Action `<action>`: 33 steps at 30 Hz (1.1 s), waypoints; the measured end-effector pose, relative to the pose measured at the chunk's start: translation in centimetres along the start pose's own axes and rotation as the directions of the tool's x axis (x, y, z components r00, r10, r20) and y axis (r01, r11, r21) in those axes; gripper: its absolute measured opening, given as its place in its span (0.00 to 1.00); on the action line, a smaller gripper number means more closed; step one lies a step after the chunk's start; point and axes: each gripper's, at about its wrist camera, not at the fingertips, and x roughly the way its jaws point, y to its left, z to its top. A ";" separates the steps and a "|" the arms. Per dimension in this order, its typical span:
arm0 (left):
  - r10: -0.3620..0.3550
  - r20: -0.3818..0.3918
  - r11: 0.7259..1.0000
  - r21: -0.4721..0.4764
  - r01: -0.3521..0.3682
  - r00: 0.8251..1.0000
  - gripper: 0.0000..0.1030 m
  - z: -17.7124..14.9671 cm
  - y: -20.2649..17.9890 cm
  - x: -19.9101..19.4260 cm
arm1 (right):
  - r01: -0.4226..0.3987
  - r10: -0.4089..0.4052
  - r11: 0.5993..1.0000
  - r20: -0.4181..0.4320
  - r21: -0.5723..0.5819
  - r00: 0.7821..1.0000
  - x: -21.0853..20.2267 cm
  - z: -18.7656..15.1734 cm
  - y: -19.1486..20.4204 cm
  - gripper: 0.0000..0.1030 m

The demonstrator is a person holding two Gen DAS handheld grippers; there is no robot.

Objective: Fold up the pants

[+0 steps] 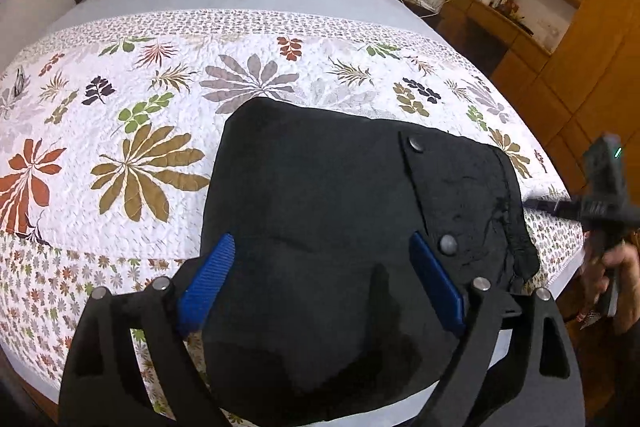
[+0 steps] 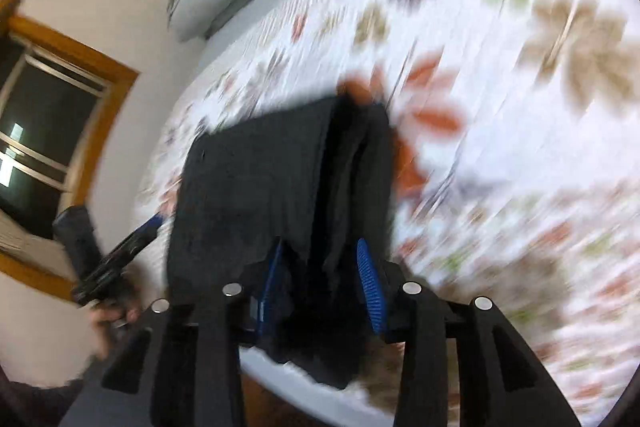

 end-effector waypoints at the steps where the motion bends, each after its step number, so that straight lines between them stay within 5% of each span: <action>1: -0.003 -0.004 1.000 -0.001 0.003 1.000 0.86 -0.1 0.1 0.2 | -0.036 0.036 0.999 0.033 -0.003 0.999 -0.5 0.7 0.6 0.39; 5: -0.011 -0.033 1.000 -0.011 0.011 0.999 0.86 -0.6 0.4 1.3 | -0.157 0.156 0.987 -0.022 -0.036 0.987 2.9 2.4 3.1 0.38; 7: -0.007 -0.044 1.000 -0.004 0.006 0.999 0.87 -0.7 0.3 2.0 | -0.109 0.107 0.993 -0.051 -0.039 0.993 5.1 2.8 2.9 0.34; 10: -0.009 -0.048 1.000 0.016 0.010 0.999 0.88 -0.8 0.0 2.6 | -0.019 0.018 1.000 -0.074 -0.015 0.997 7.2 3.6 0.9 0.02; 13: -0.005 -0.057 1.000 0.028 0.007 0.998 0.89 -0.7 -0.3 2.8 | -0.047 0.050 0.998 -0.089 0.030 0.995 7.5 3.5 0.0 0.00; 17: -0.064 -0.037 0.998 -0.002 0.064 0.997 0.89 -0.5 0.3 0.9 | -0.151 0.150 0.988 0.009 0.032 0.989 2.1 1.3 1.7 0.35; 21: -0.061 -0.011 0.998 -0.022 0.061 0.998 0.89 -1.0 1.7 -1.0 | -0.208 0.208 0.978 -0.026 0.010 0.978 1.3 -3.2 3.9 0.35; 23: -0.071 -0.022 0.995 -0.065 0.069 0.997 0.89 -1.3 2.9 -1.3 | -0.144 0.145 0.989 -0.063 0.019 0.987 2.5 -5.2 3.3 0.34; 26: -0.103 -0.040 0.987 -0.129 0.097 0.994 0.89 -1.2 4.7 -1.4 | -0.107 0.115 0.990 -0.080 0.094 0.990 3.5 -5.6 1.4 0.10; 27: -0.131 -0.052 0.981 -0.151 0.122 0.990 0.89 -0.9 5.6 -1.6 | -0.121 0.129 0.987 -0.075 0.104 0.989 3.0 -5.4 1.4 0.12; 28: -0.161 -0.054 0.973 -0.173 0.150 0.985 0.89 -0.6 6.5 -1.8 | -0.134 0.139 0.986 -0.047 0.097 0.989 1.7 -5.0 1.8 0.17; 30: -0.225 -0.053 0.949 -0.238 0.207 0.973 0.90 0.6 8.9 -2.4 | -0.133 0.133 0.988 0.000 0.081 0.991 -0.5 -4.6 2.2 0.60; 33: -0.308 -0.074 0.902 -0.339 0.267 0.949 0.92 2.0 12.2 -2.0 | -0.147 0.147 0.985 0.006 0.088 0.989 -2.7 -4.2 1.9 0.62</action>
